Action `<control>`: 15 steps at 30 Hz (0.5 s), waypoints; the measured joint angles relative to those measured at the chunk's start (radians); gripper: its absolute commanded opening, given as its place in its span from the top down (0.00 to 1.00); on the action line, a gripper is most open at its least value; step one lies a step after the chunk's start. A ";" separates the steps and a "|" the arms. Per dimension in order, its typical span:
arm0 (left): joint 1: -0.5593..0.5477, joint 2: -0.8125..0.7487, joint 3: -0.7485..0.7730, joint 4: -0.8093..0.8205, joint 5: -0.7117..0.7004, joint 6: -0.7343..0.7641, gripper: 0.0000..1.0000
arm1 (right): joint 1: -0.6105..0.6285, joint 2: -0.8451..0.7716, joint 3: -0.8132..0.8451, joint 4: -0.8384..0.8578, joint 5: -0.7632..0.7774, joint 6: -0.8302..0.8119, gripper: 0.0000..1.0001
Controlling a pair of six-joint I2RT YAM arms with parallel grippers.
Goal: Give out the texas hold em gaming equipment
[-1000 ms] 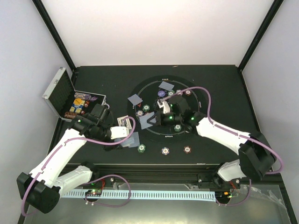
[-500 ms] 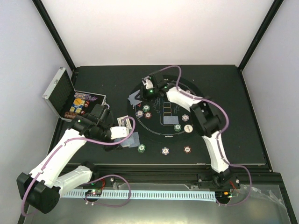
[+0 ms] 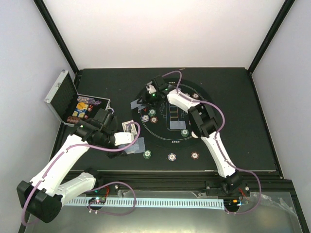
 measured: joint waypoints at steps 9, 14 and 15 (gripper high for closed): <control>0.000 -0.003 0.000 0.000 0.001 0.000 0.99 | -0.032 -0.258 -0.266 0.014 0.003 -0.028 0.57; 0.000 -0.003 0.000 0.000 0.001 0.000 0.98 | -0.039 -0.482 -0.510 0.113 -0.006 -0.036 0.52; 0.000 -0.003 0.000 0.000 0.001 0.000 0.98 | -0.039 -0.545 -0.594 0.154 -0.018 -0.031 0.51</control>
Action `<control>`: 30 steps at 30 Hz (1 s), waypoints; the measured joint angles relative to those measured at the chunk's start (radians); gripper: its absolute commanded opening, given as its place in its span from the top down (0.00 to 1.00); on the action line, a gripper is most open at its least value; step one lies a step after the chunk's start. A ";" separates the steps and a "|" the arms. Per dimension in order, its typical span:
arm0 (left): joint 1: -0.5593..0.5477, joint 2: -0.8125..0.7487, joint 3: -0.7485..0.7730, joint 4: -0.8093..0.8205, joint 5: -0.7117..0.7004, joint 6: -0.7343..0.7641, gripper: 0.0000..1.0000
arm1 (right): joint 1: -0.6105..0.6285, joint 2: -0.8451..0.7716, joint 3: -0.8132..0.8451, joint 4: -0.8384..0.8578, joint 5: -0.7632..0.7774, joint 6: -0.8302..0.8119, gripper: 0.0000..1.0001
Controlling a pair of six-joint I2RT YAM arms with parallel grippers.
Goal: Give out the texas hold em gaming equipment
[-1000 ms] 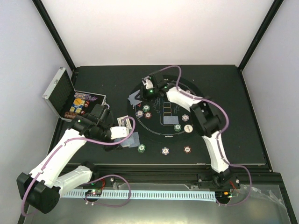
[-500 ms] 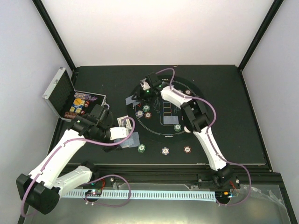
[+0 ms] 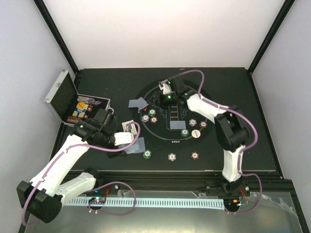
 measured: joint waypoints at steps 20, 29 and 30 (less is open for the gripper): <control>0.000 0.029 0.029 -0.002 0.018 -0.011 0.98 | 0.348 -0.566 -0.790 0.505 -0.019 0.261 0.25; 0.000 0.029 0.034 -0.005 0.025 -0.016 0.98 | 0.413 -0.480 -0.723 0.575 -0.005 0.299 0.24; 0.000 0.029 0.034 -0.006 0.025 -0.016 0.98 | 0.415 -0.469 -0.712 0.578 -0.005 0.301 0.24</control>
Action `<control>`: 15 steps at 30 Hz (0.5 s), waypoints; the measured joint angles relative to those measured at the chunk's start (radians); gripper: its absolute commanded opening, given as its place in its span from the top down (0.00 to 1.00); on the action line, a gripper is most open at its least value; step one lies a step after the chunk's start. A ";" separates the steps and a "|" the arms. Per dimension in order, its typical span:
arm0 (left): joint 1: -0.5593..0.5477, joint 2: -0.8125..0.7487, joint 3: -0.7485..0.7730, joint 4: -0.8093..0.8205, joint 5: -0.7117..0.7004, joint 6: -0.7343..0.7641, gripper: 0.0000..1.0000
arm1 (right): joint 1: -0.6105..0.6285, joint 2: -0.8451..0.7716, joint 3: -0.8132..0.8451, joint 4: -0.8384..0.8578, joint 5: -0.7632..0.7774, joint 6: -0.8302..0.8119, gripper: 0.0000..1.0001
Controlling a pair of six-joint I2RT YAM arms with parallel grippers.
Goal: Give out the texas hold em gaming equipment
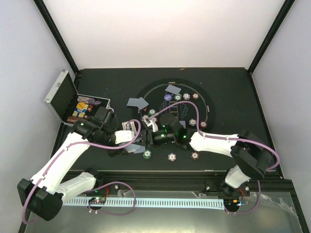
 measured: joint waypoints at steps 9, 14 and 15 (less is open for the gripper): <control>0.000 0.000 0.000 -0.004 0.000 0.000 0.99 | 0.012 0.103 0.077 0.013 -0.001 0.012 0.32; 0.000 0.000 0.000 -0.005 0.000 0.000 0.98 | 0.013 0.120 0.080 0.014 -0.010 0.012 0.38; 0.000 0.000 0.000 -0.007 0.000 0.000 0.99 | 0.012 0.121 0.080 0.016 -0.014 0.011 0.39</control>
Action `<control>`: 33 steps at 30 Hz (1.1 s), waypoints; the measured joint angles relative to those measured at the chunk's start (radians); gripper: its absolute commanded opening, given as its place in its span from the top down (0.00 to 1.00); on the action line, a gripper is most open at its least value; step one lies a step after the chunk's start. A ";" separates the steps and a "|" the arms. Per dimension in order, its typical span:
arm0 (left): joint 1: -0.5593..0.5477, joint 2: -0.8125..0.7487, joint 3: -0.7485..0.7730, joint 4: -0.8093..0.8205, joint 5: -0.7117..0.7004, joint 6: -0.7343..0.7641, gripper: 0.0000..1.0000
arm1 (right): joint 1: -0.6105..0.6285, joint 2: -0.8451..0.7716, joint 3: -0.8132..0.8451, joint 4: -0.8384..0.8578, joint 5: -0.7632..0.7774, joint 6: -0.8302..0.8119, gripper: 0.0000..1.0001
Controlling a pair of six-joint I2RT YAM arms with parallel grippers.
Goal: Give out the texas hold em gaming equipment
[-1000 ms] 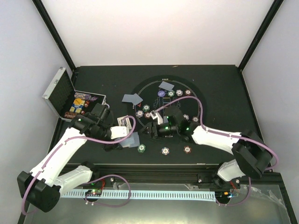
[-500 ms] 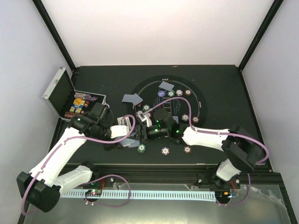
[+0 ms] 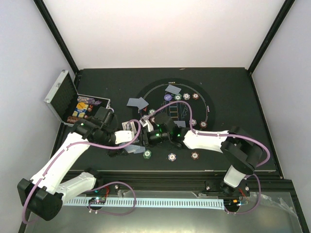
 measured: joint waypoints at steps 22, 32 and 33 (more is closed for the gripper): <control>0.000 0.013 0.000 -0.008 0.001 0.000 0.98 | -0.035 -0.134 -0.075 -0.055 -0.016 -0.040 0.65; 0.000 0.013 0.000 -0.008 0.001 0.000 0.98 | -0.025 -0.161 -0.082 -0.092 -0.006 -0.051 0.66; 0.000 0.013 0.001 -0.008 0.001 0.000 0.98 | -0.021 -0.162 -0.082 -0.095 -0.006 -0.054 0.66</control>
